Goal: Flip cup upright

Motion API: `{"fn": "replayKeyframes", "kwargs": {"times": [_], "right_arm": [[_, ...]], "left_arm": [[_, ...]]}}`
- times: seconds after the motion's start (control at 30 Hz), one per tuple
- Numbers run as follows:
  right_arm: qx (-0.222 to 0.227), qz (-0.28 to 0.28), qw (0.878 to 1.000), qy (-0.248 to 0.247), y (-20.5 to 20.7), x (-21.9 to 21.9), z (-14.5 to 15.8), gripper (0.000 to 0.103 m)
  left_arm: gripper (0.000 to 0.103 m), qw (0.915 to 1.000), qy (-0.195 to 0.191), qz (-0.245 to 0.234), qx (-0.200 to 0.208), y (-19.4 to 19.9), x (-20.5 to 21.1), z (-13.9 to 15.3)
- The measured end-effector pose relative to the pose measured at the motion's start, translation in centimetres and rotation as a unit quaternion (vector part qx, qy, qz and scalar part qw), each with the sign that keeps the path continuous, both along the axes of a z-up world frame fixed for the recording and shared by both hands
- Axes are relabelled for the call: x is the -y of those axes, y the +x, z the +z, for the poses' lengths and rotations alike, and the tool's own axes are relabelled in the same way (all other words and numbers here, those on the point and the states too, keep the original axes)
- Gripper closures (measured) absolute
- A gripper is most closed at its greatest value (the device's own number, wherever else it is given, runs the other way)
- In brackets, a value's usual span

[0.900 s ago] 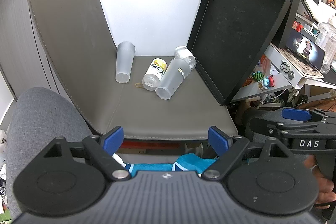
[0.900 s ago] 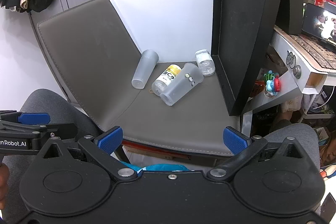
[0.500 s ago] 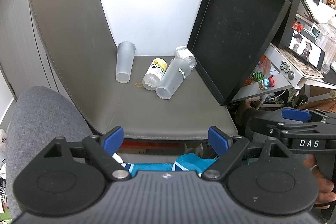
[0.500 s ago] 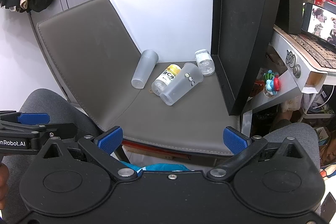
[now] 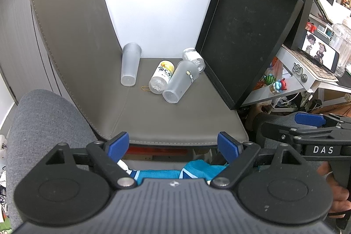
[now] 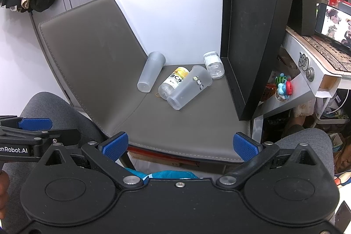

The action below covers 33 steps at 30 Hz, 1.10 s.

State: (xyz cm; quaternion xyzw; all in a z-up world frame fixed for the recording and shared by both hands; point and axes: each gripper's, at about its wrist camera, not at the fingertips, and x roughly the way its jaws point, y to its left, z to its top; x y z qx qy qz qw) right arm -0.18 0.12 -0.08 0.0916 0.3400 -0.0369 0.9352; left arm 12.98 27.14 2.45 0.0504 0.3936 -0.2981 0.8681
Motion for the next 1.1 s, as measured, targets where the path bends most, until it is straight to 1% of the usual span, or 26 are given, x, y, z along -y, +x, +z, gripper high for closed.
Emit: {"fn": "replayKeyframes", "kwargs": {"times": [0.73,1.1], "right_arm": [[-0.002,-0.004,1.000,-0.001,0.2,0.1,0.0,0.000],[0.003,-0.018,1.000,0.005,1.2,0.4,-0.3,0.000]], "left_arm": [[0.016,1.0000,-0.001,0.001,-0.006,0.5,0.1,0.0],[0.016,0.9999,0.002,0.004,-0.013,2.1,0.7,-0.1]]}}
